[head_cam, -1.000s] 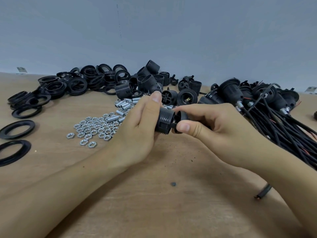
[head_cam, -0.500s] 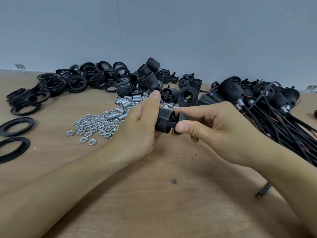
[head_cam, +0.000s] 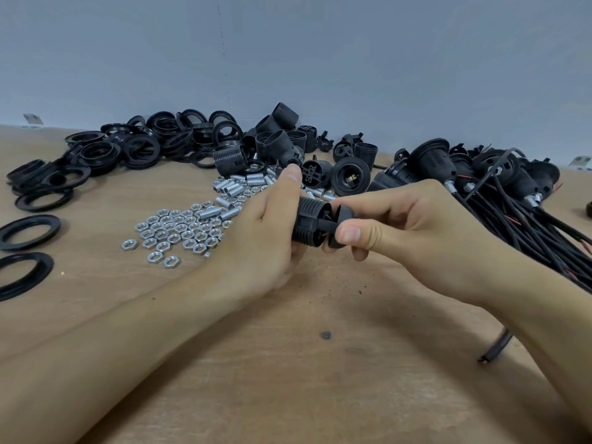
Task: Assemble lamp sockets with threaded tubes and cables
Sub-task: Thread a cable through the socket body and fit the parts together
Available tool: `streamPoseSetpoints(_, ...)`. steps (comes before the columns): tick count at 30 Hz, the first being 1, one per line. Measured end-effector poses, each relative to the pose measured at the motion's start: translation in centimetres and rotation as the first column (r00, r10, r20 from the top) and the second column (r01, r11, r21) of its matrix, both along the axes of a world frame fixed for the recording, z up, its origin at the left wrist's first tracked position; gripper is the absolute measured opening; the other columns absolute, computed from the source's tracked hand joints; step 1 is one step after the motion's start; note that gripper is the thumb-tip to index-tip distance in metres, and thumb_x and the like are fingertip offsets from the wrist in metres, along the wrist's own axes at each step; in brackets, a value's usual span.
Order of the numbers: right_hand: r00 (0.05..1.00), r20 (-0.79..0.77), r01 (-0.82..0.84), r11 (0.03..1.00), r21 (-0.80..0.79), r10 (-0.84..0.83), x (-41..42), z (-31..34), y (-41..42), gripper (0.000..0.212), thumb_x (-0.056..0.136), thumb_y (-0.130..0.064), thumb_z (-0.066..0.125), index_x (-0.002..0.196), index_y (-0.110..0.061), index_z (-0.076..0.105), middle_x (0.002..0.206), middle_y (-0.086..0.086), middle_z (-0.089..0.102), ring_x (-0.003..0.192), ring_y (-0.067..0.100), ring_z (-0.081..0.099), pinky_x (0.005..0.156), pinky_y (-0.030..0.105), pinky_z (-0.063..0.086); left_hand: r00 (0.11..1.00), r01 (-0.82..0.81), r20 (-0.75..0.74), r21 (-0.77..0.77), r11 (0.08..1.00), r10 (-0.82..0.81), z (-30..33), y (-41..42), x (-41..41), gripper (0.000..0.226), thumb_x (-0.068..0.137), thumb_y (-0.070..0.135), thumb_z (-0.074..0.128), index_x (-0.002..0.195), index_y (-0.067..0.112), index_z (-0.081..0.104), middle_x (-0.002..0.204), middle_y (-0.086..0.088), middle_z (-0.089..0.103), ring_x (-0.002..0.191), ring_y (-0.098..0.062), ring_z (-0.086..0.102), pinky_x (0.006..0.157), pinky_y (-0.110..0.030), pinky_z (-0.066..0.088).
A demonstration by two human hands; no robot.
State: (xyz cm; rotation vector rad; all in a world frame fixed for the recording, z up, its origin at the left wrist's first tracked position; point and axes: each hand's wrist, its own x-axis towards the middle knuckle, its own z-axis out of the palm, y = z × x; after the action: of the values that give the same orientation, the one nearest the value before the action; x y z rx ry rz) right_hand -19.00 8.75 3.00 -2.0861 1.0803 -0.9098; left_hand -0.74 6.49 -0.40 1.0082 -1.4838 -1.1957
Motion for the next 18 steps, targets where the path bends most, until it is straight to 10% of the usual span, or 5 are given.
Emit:
streamPoseSetpoints(10,0.999,0.01,0.033,0.997,-0.065,-0.032,1.0,-0.6,0.4,0.057,0.082,-0.05,0.065,0.102,0.003,0.064,0.078,0.029,0.059,0.068,0.042,0.053,0.068,0.056,0.047,0.973,-0.158,0.133,-0.201,0.967,0.187,-0.2,0.0,0.1,0.067,0.089,0.063,0.028,0.082,-0.003,0.041,0.048,0.011,0.029,0.042,-0.01,0.027,0.049,-0.032,0.022)
streamPoseSetpoints(18,0.998,-0.024,0.048,0.996,-0.075,-0.05,1.1,-0.5,0.5,0.055,0.079,-0.047,0.061,0.099,0.003,0.068,0.074,0.027,0.058,0.068,0.042,0.054,0.067,0.057,0.047,0.954,-0.231,0.141,-0.22,0.948,0.266,-0.3,0.3,0.0,0.048,0.09,0.062,0.03,0.067,0.021,0.038,0.045,0.01,0.034,0.045,-0.014,0.031,0.049,-0.035,0.025)
